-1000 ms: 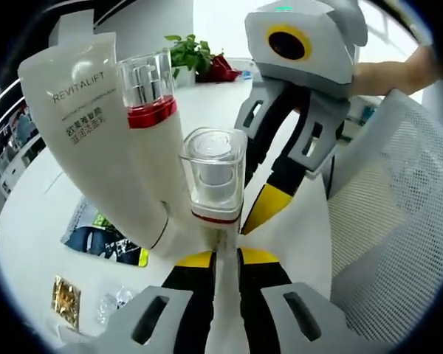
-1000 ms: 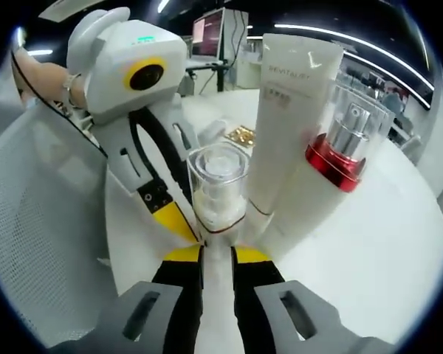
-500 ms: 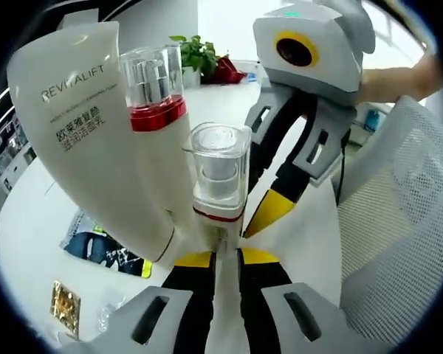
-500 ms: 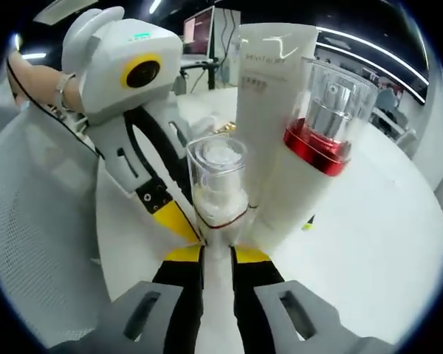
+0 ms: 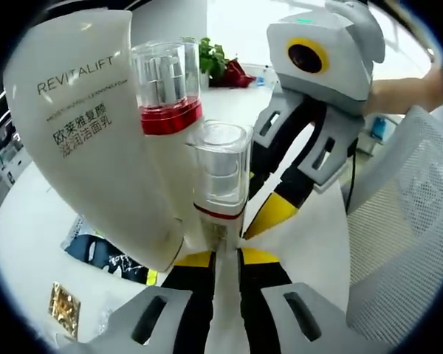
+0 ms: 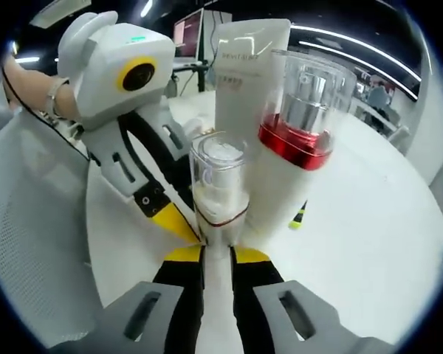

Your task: Arrange the skincare products in the storage area until every visible bottle or jar stands upright without overlapping.

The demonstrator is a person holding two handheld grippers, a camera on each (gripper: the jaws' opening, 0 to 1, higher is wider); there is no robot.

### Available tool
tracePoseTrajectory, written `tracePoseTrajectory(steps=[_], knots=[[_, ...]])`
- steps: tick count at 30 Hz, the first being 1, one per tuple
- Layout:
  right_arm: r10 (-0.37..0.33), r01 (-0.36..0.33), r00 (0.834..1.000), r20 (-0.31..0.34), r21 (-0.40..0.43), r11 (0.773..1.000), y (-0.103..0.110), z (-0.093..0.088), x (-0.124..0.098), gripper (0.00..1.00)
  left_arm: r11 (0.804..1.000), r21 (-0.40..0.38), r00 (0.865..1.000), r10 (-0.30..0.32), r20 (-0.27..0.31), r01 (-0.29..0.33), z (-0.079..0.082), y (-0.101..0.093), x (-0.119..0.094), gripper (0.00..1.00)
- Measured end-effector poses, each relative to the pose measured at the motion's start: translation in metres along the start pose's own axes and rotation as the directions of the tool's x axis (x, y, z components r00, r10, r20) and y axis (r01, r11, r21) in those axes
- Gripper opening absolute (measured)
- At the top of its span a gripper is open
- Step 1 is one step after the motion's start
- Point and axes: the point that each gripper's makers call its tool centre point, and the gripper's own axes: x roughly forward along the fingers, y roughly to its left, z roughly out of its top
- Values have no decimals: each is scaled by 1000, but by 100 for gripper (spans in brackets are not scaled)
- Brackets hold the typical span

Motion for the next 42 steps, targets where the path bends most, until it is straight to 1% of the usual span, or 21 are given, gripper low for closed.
tracePoseTrajectory(steps=[3, 15, 24, 29, 31, 33, 36, 39, 42], knots=[[-1, 1, 1000, 1, 5, 1000, -1, 0, 1, 13, 1000, -17, 1000, 1, 4, -1, 0, 1, 0, 7], [-3, 3, 1000, -10, 9, 1000, -3, -1, 4, 13, 1000, -28, 1000, 7, 4, -7, -2, 3, 1, 7], [-5, 5, 1000, -14, 6, 1000, -2, -1, 1, 14, 1000, -17, 1000, 1, 7, -1, -1, 0, -2, 9], [-11, 11, 1000, -8, 5, 1000, -1, 3, -5, 15, 1000, -13, 1000, 0, 9, 0, 0, -2, -9, 9], [8, -8, 1000, -8, 23, 1000, 3, 5, -6, 15, 1000, -17, 1000, 3, 8, -3, -1, 0, -12, 9], [3, -3, 1000, -5, 5, 1000, 5, 7, -8, 16, 1000, -15, 1000, 5, 7, -4, -1, -1, -16, 10], [7, -7, 1000, -4, -1, 1000, 6, 9, -11, 18, 1000, -3, 1000, 7, 12, -7, 0, -2, -24, 10], [13, -13, 1000, -5, 2, 1000, 7, 11, -13, 19, 1000, 5, 1000, 14, 6, -14, -3, 2, -28, 11], [3, -3, 1000, 0, 1, 1000, 6, 13, -17, 19, 1000, -8, 1000, 25, 3, -25, -6, 5, -35, 12]])
